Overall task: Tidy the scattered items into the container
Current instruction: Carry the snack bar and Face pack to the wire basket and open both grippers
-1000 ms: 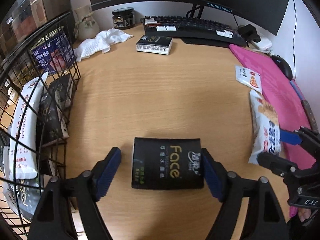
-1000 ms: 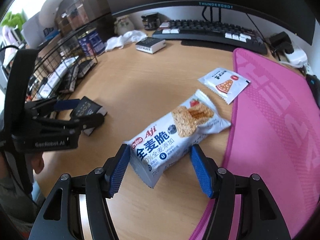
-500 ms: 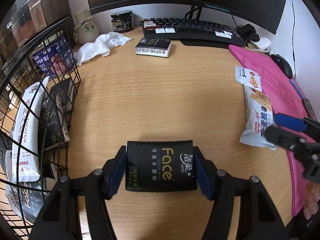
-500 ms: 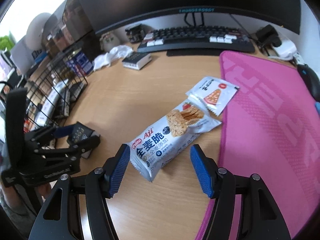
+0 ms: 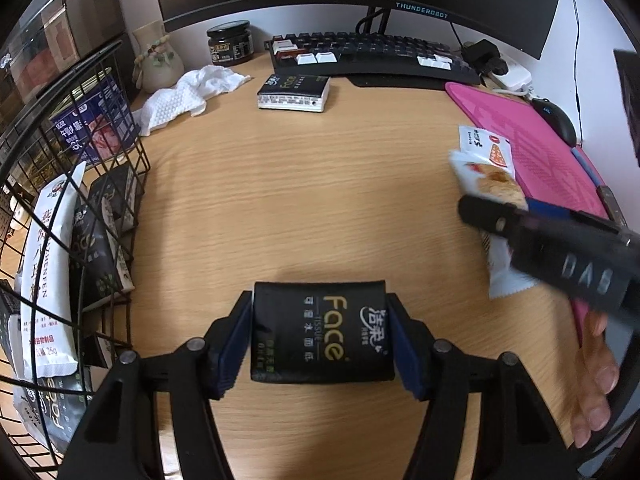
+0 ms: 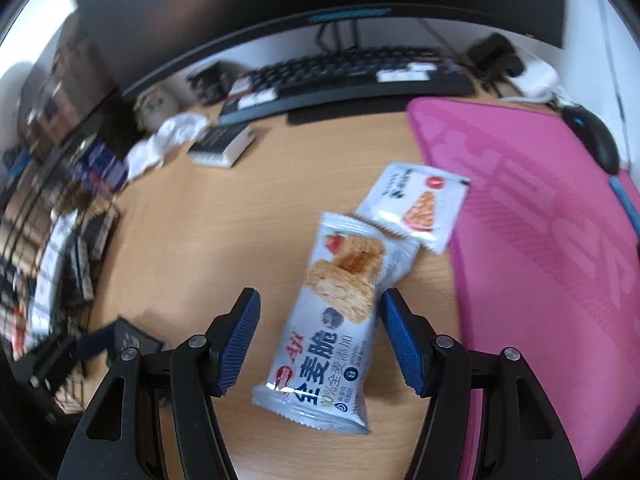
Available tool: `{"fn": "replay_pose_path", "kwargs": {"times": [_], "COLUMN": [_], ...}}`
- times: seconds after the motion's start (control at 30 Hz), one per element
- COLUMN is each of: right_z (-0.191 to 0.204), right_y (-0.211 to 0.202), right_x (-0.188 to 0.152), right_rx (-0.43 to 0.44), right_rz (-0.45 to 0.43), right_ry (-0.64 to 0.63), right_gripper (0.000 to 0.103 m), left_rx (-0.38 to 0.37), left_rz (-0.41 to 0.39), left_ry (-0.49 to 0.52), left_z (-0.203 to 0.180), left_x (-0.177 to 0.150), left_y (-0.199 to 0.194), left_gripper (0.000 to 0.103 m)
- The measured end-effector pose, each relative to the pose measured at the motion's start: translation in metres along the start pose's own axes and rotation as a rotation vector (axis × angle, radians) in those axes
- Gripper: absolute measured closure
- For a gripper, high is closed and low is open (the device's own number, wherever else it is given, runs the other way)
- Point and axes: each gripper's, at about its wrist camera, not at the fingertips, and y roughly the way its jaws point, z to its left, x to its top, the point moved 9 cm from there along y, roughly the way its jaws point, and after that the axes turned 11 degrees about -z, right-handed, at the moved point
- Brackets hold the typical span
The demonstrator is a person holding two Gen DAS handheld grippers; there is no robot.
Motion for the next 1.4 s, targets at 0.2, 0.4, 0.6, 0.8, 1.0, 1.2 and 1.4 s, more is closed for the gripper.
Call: {"fn": "replay_pose_path", "kwargs": {"times": [0.2,0.4,0.6,0.8,1.0,1.2,1.4], "right_z": [-0.005,-0.012,0.003,0.090,0.226,0.304,0.306], "right_y": [-0.012,-0.040,-0.099,-0.142,-0.129,-0.096,-0.082], "right_x": [-0.009,-0.007,0.037,0.081,0.071,0.039,0.035], "right_rx": [0.036,0.080,0.134,0.348,0.550,0.671,0.667], "right_rz": [0.004,-0.044,-0.183,-0.241,-0.169,-0.055,-0.076], "right_ry": [-0.108,-0.120,-0.169,-0.286,-0.444,-0.484,-0.479], "right_gripper": [0.065,0.065,0.065,0.065,0.065,0.064,0.053], "left_rx": [-0.002,0.000,-0.027,0.109,0.336,0.390,0.364], "left_rz": [-0.010,-0.073,-0.250,-0.408,-0.389,-0.354,-0.321], "left_ry": [-0.020,-0.004,-0.003,-0.108,-0.212,-0.318,-0.333], "left_z": [-0.005,-0.016,-0.020,0.059,0.165,0.221,0.222], "left_x": [0.006,0.028,0.076,0.105,0.080,0.054,0.042], "left_y": [0.002,-0.016,-0.085,-0.157,-0.176,-0.172,-0.160], "left_gripper": [0.035,0.035,0.035,0.035,0.035,0.034,0.028]}}
